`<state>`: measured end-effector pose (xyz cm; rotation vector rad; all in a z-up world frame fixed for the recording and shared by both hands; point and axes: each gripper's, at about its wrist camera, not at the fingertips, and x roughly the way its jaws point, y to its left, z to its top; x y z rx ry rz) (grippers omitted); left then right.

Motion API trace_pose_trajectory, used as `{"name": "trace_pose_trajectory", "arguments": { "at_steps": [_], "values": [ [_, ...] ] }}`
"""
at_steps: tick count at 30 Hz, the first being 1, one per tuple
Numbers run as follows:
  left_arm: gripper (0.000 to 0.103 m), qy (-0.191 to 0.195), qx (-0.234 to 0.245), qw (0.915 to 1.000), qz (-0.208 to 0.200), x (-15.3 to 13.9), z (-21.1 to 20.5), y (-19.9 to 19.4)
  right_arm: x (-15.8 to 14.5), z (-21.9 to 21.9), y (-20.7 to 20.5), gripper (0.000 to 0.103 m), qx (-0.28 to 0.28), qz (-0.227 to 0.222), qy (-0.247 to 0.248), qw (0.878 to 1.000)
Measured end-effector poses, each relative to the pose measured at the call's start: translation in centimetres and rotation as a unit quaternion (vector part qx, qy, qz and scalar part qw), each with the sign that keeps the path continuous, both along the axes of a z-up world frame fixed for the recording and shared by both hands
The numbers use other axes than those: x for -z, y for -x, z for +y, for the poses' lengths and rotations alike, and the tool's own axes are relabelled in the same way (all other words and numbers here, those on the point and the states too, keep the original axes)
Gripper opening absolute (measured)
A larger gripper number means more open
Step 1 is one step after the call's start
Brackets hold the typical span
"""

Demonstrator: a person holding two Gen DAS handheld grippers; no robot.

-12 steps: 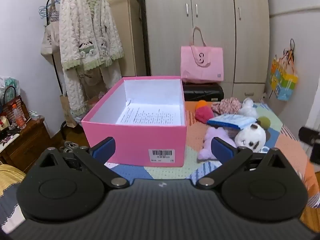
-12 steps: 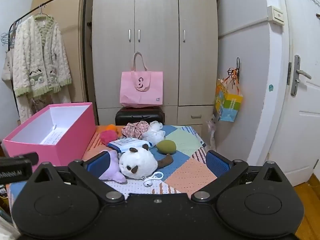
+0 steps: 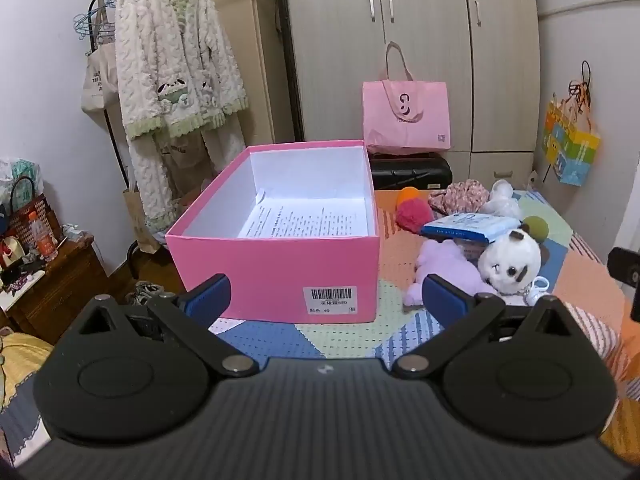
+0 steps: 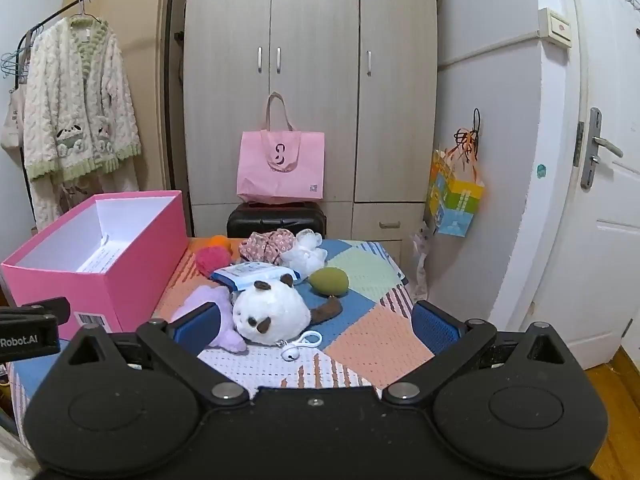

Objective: Organize soft objects
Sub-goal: 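Move both tools toward the white panda plush on the table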

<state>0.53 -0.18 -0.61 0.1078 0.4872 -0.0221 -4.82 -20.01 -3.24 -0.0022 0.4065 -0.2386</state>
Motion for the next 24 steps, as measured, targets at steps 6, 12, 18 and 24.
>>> {"name": "trace_pose_trajectory", "arguments": {
  "at_steps": [6, 12, 18, 24],
  "values": [
    [0.103, 0.004, 0.000, 0.9999, -0.010, 0.3, 1.0, -0.4, 0.3, -0.4, 0.0, 0.103, 0.004, 0.005, -0.002, 1.000],
    [0.102, 0.023, 0.020, 0.9994, -0.016, 0.3, 1.3, -0.1, 0.4, -0.7, 0.0, 0.103, 0.005, 0.008, -0.004, 1.000],
    [0.103, 0.012, 0.026, 0.9991, -0.031, 0.0, 0.8, 0.6, 0.6, -0.6, 0.2, 0.103, 0.005, 0.011, -0.002, 1.000],
    [0.103, 0.018, 0.016, 0.9995, -0.021, 0.1, 1.2, 0.5, 0.7, -0.6, 0.2, 0.103, 0.004, 0.012, -0.002, 1.000]
  ]
}}
